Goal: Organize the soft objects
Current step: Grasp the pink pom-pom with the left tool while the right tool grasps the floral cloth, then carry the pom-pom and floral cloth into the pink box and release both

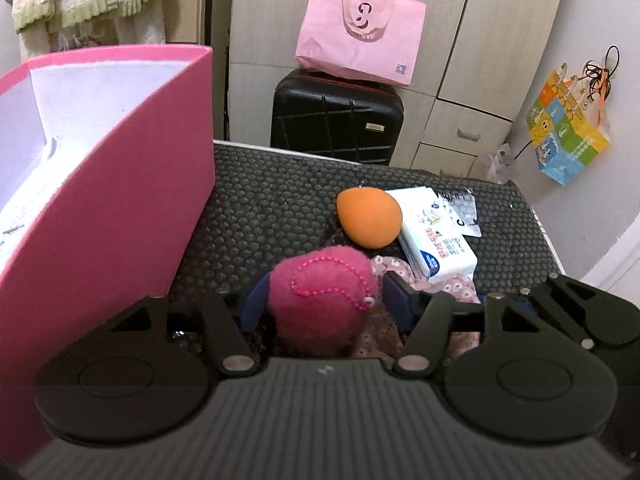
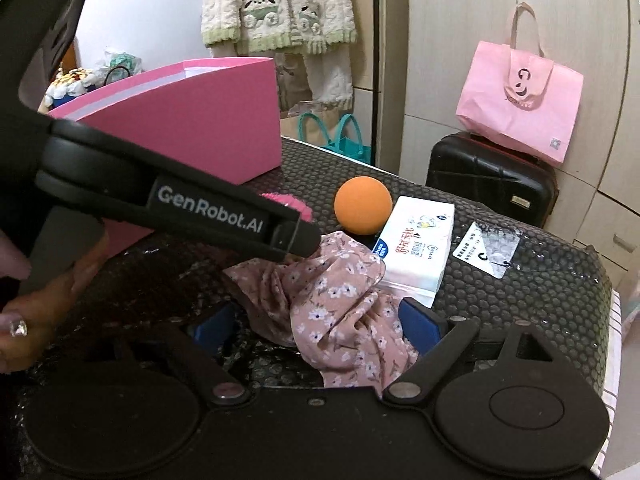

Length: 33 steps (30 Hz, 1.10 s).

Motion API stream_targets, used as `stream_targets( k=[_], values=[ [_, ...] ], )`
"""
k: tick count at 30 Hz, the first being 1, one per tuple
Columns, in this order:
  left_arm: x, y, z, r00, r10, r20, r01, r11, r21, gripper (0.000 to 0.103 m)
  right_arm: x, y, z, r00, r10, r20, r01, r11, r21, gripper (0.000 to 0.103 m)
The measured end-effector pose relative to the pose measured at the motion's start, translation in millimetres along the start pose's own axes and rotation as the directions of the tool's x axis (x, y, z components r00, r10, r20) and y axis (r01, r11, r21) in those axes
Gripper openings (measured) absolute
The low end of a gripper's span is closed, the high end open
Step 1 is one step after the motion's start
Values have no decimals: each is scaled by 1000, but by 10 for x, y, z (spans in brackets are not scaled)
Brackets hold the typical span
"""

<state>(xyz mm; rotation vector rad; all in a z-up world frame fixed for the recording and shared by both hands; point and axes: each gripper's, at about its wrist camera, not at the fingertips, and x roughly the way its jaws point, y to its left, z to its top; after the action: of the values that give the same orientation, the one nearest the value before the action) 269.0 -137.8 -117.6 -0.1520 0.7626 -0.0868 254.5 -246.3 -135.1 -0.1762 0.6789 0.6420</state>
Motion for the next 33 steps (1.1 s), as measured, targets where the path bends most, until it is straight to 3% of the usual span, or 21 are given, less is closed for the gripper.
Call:
stream_targets(
  k=[2, 4, 6, 8, 22, 33],
  values=[
    [-10, 43, -22, 1000, -26, -11, 25, 999, -36, 50, -10, 42, -2, 1000, -24, 1, 24, 999, -21, 80],
    [-66, 86, -45, 998, -60, 2, 60, 996, -66, 49, -63, 111, -1, 1000, -12, 4, 12, 998, -64, 62],
    [-120, 100, -79, 998, -59, 13, 60, 996, -63, 49, -120, 201, -5, 1000, -12, -4, 12, 995, -96, 31],
    [-163, 125, -108, 998, -57, 11, 58, 996, -64, 48, -166, 288, -25, 999, -45, -5, 44, 992, -119, 21],
    [-695, 74, -367, 985, -162, 67, 160, 987, 30, 48, -645, 443, -232, 992, -121, 42, 119, 992, 36, 19],
    [-1046, 243, -540, 970, -241, 33, 240, 971, 23, 49, -976, 701, -301, 991, -129, 22, 126, 986, 107, 20]
  ],
)
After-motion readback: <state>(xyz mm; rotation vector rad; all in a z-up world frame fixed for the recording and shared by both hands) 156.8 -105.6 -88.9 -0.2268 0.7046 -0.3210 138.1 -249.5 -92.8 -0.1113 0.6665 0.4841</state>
